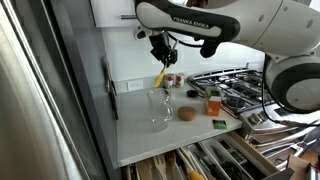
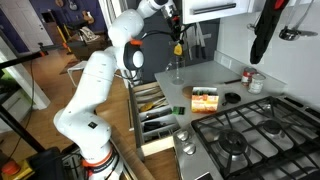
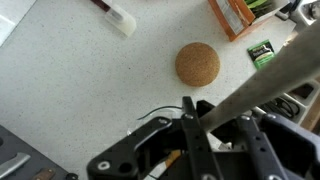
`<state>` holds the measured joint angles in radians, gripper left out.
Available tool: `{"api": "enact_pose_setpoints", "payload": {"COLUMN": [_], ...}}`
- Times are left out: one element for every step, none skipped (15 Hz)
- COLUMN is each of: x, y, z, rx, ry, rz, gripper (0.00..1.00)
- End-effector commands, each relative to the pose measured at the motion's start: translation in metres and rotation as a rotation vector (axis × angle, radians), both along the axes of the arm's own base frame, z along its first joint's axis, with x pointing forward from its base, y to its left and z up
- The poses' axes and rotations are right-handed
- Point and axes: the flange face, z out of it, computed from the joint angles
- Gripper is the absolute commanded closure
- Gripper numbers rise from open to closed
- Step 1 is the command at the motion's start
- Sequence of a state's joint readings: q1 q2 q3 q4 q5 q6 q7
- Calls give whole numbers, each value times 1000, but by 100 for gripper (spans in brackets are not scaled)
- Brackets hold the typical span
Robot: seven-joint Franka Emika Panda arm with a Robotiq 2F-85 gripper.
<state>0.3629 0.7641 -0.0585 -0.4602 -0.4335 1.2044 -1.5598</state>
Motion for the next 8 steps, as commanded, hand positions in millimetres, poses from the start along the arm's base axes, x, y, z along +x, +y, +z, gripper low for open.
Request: {"api": "enact_pose_setpoints", "payload": {"x": [6,7,7,8,8,8,8,6], "y": [-1,0,0,0,-1,-1,-1,-2], "z": [-12,-15,-18,-20,-21,-19,-17,-13], "rx": [-30,-31,-36,-42,-46,-44,-40,-36], "ry": [36,47,57,63,66,67,68,66], "rz": [48,58,70,76,77,82,91,99], "gripper": [97,97,97,97,86,63,61,60]}}
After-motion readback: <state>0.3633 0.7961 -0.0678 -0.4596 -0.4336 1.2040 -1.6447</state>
